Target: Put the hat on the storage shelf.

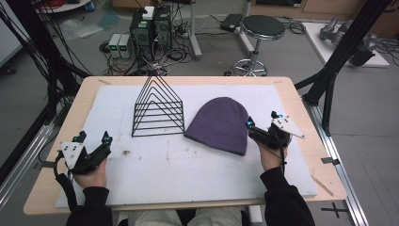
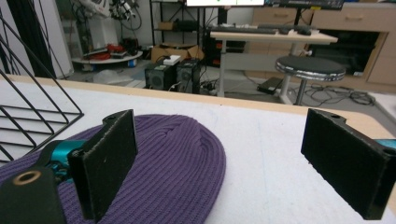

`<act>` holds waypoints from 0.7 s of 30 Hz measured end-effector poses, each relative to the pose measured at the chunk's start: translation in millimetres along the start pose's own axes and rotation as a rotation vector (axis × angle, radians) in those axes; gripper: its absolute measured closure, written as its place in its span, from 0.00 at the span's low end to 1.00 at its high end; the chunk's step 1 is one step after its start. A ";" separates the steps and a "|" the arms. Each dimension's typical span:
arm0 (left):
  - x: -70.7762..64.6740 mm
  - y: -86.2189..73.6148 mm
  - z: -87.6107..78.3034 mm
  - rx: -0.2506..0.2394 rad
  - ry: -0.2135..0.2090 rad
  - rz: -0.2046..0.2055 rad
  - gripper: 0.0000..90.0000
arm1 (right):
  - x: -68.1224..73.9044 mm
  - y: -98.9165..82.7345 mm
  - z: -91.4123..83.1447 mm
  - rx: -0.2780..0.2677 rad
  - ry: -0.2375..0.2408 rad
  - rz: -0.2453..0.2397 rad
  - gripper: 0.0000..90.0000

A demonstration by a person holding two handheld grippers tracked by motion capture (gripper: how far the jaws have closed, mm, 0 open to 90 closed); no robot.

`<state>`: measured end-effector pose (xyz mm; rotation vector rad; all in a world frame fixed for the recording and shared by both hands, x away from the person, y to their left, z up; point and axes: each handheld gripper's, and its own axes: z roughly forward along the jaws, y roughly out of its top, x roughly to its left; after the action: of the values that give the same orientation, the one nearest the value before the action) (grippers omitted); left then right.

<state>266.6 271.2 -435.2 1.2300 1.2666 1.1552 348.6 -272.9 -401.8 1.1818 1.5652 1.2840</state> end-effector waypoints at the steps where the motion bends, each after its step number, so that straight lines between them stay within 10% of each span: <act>1: 0.0 -0.1 -0.1 0.001 0.000 0.001 0.27 | 0.3 0.3 2.6 0.009 0.005 -0.003 0.11; 21: -1.9 -0.9 2.7 0.007 -0.025 0.011 0.27 | -6.9 32.3 35.7 0.050 0.026 0.034 0.11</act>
<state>269.2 269.3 -436.2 1.2544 1.2475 1.1404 390.1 -268.4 -376.7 1.2323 1.6101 1.2937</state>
